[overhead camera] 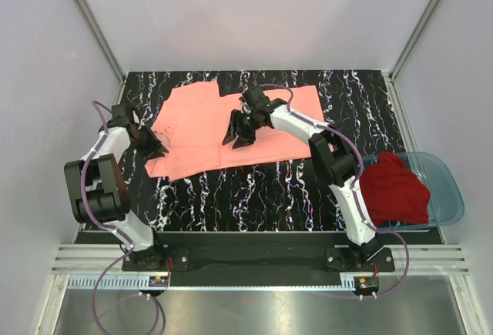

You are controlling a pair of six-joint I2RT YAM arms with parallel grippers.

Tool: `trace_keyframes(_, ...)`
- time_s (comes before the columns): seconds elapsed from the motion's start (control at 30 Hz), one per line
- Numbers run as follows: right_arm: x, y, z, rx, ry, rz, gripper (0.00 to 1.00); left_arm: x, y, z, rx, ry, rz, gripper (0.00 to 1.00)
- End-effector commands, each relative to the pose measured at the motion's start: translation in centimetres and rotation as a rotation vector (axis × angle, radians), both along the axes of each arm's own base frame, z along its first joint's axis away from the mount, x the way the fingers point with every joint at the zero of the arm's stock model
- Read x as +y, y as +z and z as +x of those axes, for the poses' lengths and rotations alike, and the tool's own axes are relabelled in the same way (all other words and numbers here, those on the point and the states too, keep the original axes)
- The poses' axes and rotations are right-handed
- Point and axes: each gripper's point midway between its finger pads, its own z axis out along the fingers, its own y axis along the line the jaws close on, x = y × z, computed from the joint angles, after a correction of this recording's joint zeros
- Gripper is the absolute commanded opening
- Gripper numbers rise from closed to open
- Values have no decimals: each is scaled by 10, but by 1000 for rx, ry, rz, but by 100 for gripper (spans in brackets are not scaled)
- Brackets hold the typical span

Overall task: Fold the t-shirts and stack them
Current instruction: Fold the tshirt

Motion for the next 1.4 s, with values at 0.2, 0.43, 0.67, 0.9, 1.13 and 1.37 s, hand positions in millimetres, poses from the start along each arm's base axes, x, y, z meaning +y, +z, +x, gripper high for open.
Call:
trace_keyframes(0.2,32,5,-3,47,20,132,52,17,-9,-2,17,-2,112,29)
trace_keyframes(0.43,42,-8,-12,87,35,139,49,16,-26,-4,55,-9,93,29)
trace_keyframes(0.67,53,-21,-21,104,56,125,47,18,-29,-6,60,-5,108,30)
trace_keyframes(0.9,56,-27,-20,106,54,122,46,11,-36,0,56,-25,66,31)
trace_keyframes(1.13,60,-25,-16,105,44,139,43,5,-40,8,50,-28,28,31)
trace_keyframes(1.37,64,-28,-11,99,37,140,37,4,-37,14,39,-29,16,32)
